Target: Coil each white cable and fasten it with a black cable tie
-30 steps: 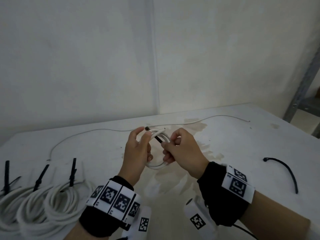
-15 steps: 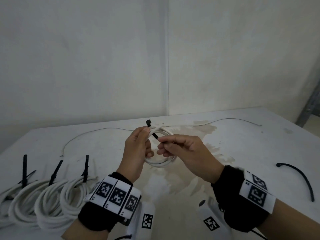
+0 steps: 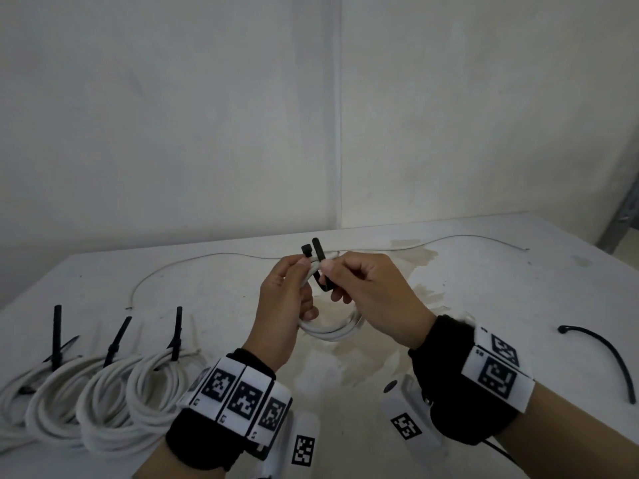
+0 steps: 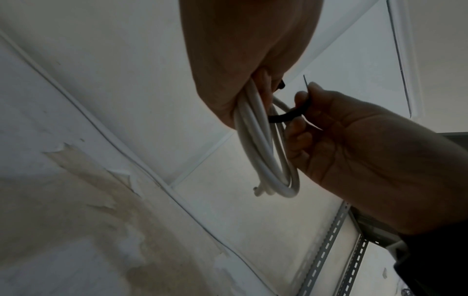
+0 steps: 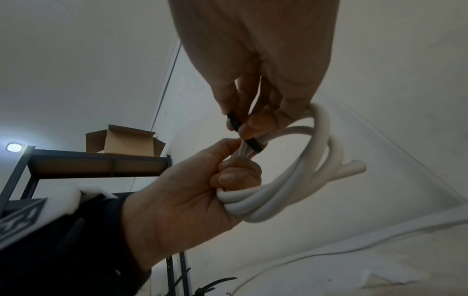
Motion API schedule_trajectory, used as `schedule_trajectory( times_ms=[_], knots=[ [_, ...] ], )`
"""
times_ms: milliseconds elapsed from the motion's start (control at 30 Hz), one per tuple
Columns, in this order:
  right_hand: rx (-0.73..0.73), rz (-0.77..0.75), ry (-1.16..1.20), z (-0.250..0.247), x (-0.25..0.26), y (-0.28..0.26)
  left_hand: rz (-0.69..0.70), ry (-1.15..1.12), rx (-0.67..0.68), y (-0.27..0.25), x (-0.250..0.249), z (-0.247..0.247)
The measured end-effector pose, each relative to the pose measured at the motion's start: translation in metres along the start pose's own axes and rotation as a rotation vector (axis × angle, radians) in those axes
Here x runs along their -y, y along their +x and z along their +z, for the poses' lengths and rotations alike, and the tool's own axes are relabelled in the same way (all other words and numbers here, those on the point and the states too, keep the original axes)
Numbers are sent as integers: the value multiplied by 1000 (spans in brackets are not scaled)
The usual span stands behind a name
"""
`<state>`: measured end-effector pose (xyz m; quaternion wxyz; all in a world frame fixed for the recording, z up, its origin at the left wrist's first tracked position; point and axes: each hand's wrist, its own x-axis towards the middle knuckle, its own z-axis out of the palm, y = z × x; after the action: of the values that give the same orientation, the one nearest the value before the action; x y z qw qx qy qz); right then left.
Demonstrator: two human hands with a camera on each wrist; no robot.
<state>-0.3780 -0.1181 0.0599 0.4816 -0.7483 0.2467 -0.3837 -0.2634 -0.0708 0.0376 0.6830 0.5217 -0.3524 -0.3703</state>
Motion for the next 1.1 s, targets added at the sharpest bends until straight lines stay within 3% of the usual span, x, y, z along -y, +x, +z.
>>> schedule_trajectory(
  times_ms=[233,1100],
  knots=[
    [17,39,-88,-2,-2,1,-69,-80,-7,-1,-4,3],
    [3,60,-137,2,-4,-1,-65,-58,-11,-1,0,2]
  ],
)
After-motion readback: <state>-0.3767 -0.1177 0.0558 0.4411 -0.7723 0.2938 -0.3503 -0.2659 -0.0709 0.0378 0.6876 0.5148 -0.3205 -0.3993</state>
